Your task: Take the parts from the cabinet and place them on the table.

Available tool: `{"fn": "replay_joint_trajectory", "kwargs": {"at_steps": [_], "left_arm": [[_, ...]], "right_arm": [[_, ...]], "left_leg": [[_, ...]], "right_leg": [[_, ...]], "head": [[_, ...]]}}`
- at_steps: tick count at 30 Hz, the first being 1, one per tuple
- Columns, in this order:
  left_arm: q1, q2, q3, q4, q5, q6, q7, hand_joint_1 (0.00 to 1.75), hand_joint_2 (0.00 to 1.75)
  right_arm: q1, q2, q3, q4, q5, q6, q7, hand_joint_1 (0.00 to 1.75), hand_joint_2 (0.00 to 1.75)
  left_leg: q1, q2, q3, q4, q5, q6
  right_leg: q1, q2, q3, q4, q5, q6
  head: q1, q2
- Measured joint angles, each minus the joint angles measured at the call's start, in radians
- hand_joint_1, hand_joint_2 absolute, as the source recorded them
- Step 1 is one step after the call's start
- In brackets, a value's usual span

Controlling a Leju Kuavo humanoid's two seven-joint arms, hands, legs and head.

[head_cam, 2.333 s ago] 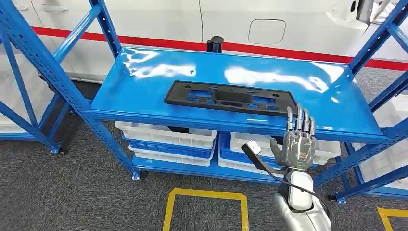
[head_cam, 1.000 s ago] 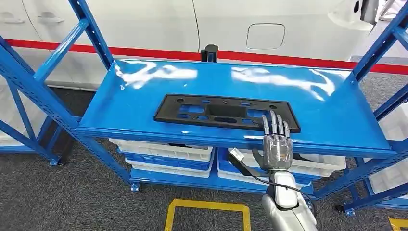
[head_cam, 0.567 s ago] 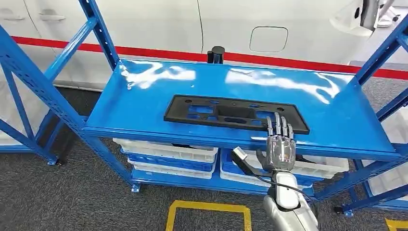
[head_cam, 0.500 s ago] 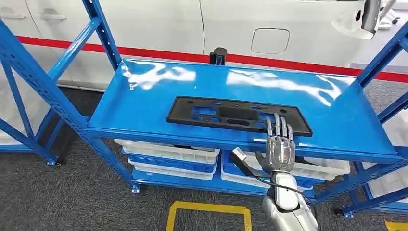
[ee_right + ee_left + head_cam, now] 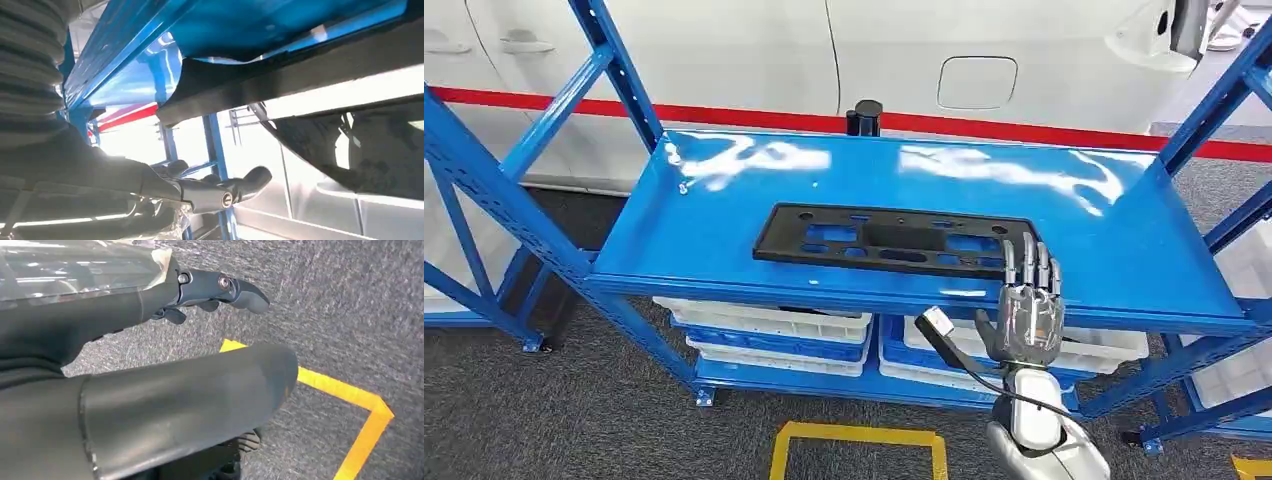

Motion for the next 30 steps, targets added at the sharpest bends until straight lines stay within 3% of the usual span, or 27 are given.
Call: {"fn": "replay_joint_trajectory", "kwargs": {"at_steps": [2,3,4,5,7,8,9,12,13,14,15,17,18,19,20,21,22,23,24,27,29,30], "left_arm": [[0.001,0.000,0.000,0.000,-0.003,0.000,0.000,0.00,0.00],[0.002,0.000,0.000,0.000,-0.005,0.001,0.000,0.00,0.00],[0.003,0.000,0.000,0.000,-0.007,0.002,0.000,0.00,0.00],[0.003,0.001,0.000,0.000,-0.007,0.002,0.000,0.00,0.00],[0.002,0.003,0.000,0.000,-0.009,0.002,0.000,0.00,0.00],[0.000,0.003,0.000,0.000,-0.010,0.002,0.000,0.00,0.00],[-0.002,0.002,0.000,0.000,-0.010,0.002,0.000,0.00,0.00],[0.000,0.002,0.001,0.000,-0.010,0.002,0.000,0.00,0.00],[0.000,0.001,0.001,0.000,-0.010,0.002,0.000,0.00,0.00],[0.000,0.001,0.001,0.000,-0.011,0.001,0.000,0.00,0.00],[0.000,0.002,0.001,0.000,-0.012,-0.001,0.001,0.00,0.00],[0.001,0.002,0.002,0.000,-0.012,-0.003,0.002,0.00,0.00],[0.003,0.001,0.002,0.000,-0.012,-0.004,0.002,0.00,0.00],[0.006,0.000,0.002,0.000,-0.012,-0.004,0.002,0.00,0.00],[0.008,0.000,0.002,0.000,-0.012,-0.004,0.003,0.00,0.00],[0.009,-0.001,0.002,0.000,-0.013,-0.004,0.004,0.00,0.00],[0.009,-0.002,0.003,0.000,-0.013,-0.004,0.004,0.00,0.00],[0.010,-0.002,0.003,0.000,-0.013,-0.003,0.004,0.00,0.00],[0.008,-0.002,0.003,0.000,-0.013,0.001,0.004,0.00,0.00],[0.010,-0.003,0.004,0.000,-0.014,0.002,0.005,0.00,0.00],[0.008,-0.002,0.005,0.000,-0.014,0.003,0.006,0.00,0.00],[0.007,-0.003,0.005,0.000,-0.014,0.003,0.006,0.00,0.00]], "right_arm": [[-0.002,-0.008,0.010,0.000,0.000,0.000,0.011,0.00,1.75],[-0.003,-0.013,0.014,0.000,0.000,0.000,0.016,0.00,1.75],[-0.004,-0.016,0.017,0.000,0.000,0.000,0.019,0.00,1.75],[-0.005,-0.019,0.020,0.000,0.000,0.000,0.021,0.00,1.75],[-0.018,-0.023,0.025,0.000,0.000,0.002,0.024,0.00,1.75],[-0.028,-0.024,0.027,0.000,0.000,0.002,0.024,0.00,1.75],[-0.034,-0.025,0.027,0.000,0.000,0.002,0.019,0.00,1.75],[-0.045,-0.024,0.030,0.000,0.000,0.003,0.006,0.00,1.75],[-0.046,-0.024,0.030,0.000,0.000,0.003,0.001,0.00,1.75],[-0.047,-0.024,0.028,0.000,0.000,0.005,-0.006,0.00,1.75],[-0.051,-0.024,0.027,0.001,0.000,0.007,-0.015,0.00,1.75],[-0.054,-0.023,0.026,0.007,0.000,0.012,-0.022,0.00,1.75],[-0.054,-0.023,0.026,0.014,0.000,0.013,-0.027,0.00,1.75],[-0.054,-0.021,0.026,0.019,0.000,0.013,-0.029,0.00,1.75],[-0.054,-0.019,0.026,0.024,0.000,0.013,-0.030,0.00,1.75],[-0.055,-0.018,0.026,0.027,0.000,0.013,-0.036,0.00,1.75],[-0.057,-0.016,0.025,0.030,0.000,0.013,-0.039,0.00,1.75],[-0.058,-0.015,0.024,0.031,0.000,0.014,-0.040,0.00,1.75],[-0.060,-0.012,0.024,0.035,0.000,0.015,-0.043,0.00,1.75],[-0.066,-0.008,0.020,0.038,0.000,0.019,-0.049,0.00,1.75],[-0.071,-0.003,0.018,0.038,0.000,0.021,-0.054,0.00,1.75],[-0.072,-0.001,0.016,0.039,0.000,0.022,-0.058,0.00,1.75]], "left_leg": [[0.005,-0.001,-0.087,0.163,-0.080,-0.010],[0.007,-0.001,-0.116,0.215,-0.093,-0.013],[0.008,-0.001,-0.119,0.214,-0.080,-0.014],[0.011,-0.001,-0.094,0.166,-0.045,-0.014],[0.016,0.002,0.008,-0.020,0.036,-0.013],[0.017,0.005,0.048,-0.089,0.050,-0.009],[0.012,0.005,0.045,-0.093,0.057,0.001],[-0.001,0.001,0.044,-0.091,0.062,0.027],[0.004,0.000,0.054,-0.098,0.073,0.039],[0.005,0.000,0.058,-0.102,0.077,0.045],[0.007,0.001,0.058,-0.102,0.079,0.050],[0.004,-0.001,0.058,-0.101,0.077,0.053],[0.002,-0.002,0.058,-0.101,0.074,0.056],[0.002,-0.004,0.060,-0.100,0.071,0.056],[0.002,-0.006,0.064,-0.100,0.066,0.054],[0.002,-0.009,0.070,-0.100,0.061,0.051],[0.003,-0.010,0.079,-0.100,0.054,0.048],[0.002,-0.012,0.084,-0.100,0.046,0.042],[-0.007,-0.013,0.082,-0.100,0.039,0.033],[-0.001,-0.012,0.090,-0.109,0.033,0.022],[0.002,-0.009,0.096,-0.095,0.016,0.008],[0.002,-0.006,0.075,-0.047,-0.006,0.005]], "right_leg": [[0.001,0.000,-0.004,0.000,0.000,-0.002],[0.001,0.000,-0.006,0.001,0.001,-0.001],[0.001,-0.001,-0.007,0.001,0.002,0.001],[-0.001,-0.001,-0.007,0.002,0.004,0.005],[-0.004,0.000,-0.008,0.004,0.008,0.012],[-0.003,0.000,-0.008,0.008,0.009,0.017],[0.009,0.000,-0.009,0.011,0.003,0.028],[0.000,-0.002,-0.001,0.002,0.007,0.051],[0.007,-0.003,-0.004,0.005,0.006,0.059],[0.000,-0.005,-0.020,0.032,-0.007,0.057],[0.001,-0.005,-0.045,0.084,-0.035,0.050],[0.001,-0.005,-0.124,0.242,-0.093,0.042],[0.002,-0.005,-0.159,0.306,-0.107,0.044],[0.002,-0.005,-0.173,0.321,-0.104,0.049],[0.002,-0.005,-0.161,0.287,-0.082,0.057],[0.002,-0.006,-0.128,0.215,-0.047,0.066],[0.001,-0.007,-0.077,0.106,-0.002,0.074],[0.001,-0.011,-0.039,0.016,0.022,0.072],[0.010,-0.010,-0.026,0.021,0.014,0.060],[0.015,-0.006,-0.028,0.022,0.004,0.039],[-0.001,-0.005,-0.008,0.013,-0.003,0.023],[-0.002,-0.008,0.000,0.013,-0.010,0.011]], "head": [[0.000,0.000],[0.000,0.000],[0.000,0.000],[0.000,0.000],[0.000,0.000],[0.000,0.000],[0.000,0.000],[0.001,0.000],[0.002,0.000],[0.001,0.000],[0.007,0.000],[0.007,0.000],[0.007,0.000],[0.007,0.000],[0.007,0.000],[0.007,0.000],[0.008,0.000],[0.008,0.000],[0.006,0.000],[0.005,0.000],[0.004,0.000],[0.001,0.000]]}}
